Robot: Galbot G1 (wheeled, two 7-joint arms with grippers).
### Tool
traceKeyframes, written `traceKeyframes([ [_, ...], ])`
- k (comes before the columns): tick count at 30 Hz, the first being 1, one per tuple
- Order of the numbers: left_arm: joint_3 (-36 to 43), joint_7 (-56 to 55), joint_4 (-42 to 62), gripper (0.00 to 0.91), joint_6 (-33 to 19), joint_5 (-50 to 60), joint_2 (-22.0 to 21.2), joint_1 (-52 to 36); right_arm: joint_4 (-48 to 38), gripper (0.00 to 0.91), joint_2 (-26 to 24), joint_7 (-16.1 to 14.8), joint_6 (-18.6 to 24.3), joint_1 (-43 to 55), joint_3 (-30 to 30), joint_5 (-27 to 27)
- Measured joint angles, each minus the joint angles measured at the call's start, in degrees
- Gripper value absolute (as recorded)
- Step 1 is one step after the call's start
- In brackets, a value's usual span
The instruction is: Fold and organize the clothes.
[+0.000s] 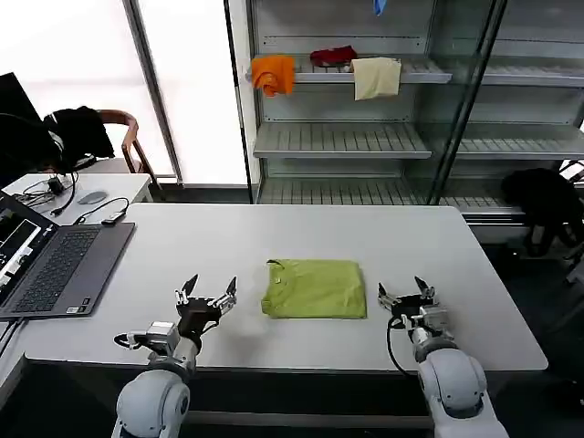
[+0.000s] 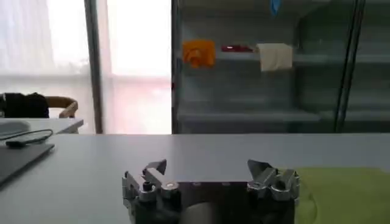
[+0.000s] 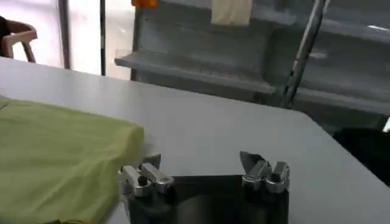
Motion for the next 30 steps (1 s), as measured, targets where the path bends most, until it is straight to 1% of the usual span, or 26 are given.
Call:
traceKeyframes([
  [9,-1.2,0.8,-0.8,0.907,-0.2,-2.2,0.2,0.6,3.6,0.907,-1.2,1.0,-0.6,-2.4,1.9,-0.7],
  [19,-1.6,1.1,-1.3,0.907,-0.2,-2.7,-0.2,1.5,6.4,0.907,-2.5,1.3,-0.8,-4.5,3.1,-0.6],
  [30,-2.9,3.6,-1.1,0.907,-0.7,-2.4,-0.3,2.7,7.9,0.907,-3.1,0.8,-0.7,-5.4,2.7,1.3],
])
